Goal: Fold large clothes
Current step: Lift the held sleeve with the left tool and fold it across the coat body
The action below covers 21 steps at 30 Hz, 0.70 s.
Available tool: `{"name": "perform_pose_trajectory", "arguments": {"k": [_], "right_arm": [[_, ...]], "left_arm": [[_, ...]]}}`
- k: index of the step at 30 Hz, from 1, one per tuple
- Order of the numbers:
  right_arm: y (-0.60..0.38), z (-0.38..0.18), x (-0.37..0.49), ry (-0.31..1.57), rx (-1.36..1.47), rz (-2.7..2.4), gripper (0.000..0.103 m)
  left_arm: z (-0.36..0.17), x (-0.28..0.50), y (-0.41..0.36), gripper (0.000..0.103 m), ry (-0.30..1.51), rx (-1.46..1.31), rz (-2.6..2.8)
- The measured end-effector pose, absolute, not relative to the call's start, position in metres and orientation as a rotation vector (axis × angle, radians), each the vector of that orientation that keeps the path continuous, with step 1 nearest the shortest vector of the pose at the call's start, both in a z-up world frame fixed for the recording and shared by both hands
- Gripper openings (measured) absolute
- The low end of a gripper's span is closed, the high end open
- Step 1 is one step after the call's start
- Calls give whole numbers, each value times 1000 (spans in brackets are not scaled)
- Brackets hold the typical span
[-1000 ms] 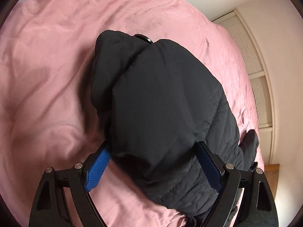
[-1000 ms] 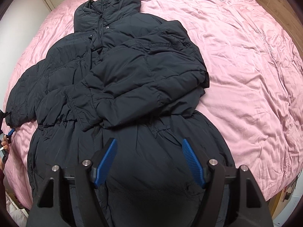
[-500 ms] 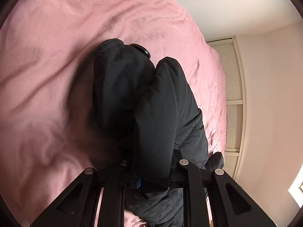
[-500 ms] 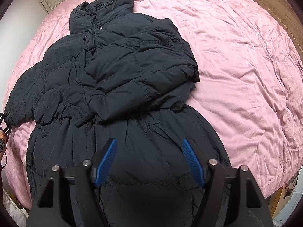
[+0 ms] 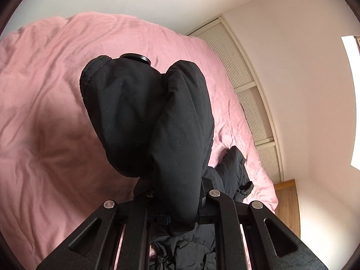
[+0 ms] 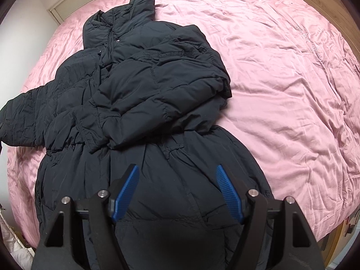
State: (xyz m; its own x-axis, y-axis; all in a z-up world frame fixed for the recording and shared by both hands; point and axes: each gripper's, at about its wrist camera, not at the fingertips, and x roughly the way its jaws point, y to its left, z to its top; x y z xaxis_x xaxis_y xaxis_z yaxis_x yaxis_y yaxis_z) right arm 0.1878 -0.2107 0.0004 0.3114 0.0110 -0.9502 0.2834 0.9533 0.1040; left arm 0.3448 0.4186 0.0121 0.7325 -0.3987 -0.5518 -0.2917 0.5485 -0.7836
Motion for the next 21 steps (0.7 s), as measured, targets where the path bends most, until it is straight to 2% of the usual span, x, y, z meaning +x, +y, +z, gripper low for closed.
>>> {"name": "perform_pose_trajectory", "arguments": {"k": [12,21], "right_arm": [[-257,5,161,1198,334,-233,70],[-280,5,141,1188,335,-261,70]], "left_arm": [[54,347,284,12,865,-846,-316],[30,348,177,12,1000,-697,-414]]}}
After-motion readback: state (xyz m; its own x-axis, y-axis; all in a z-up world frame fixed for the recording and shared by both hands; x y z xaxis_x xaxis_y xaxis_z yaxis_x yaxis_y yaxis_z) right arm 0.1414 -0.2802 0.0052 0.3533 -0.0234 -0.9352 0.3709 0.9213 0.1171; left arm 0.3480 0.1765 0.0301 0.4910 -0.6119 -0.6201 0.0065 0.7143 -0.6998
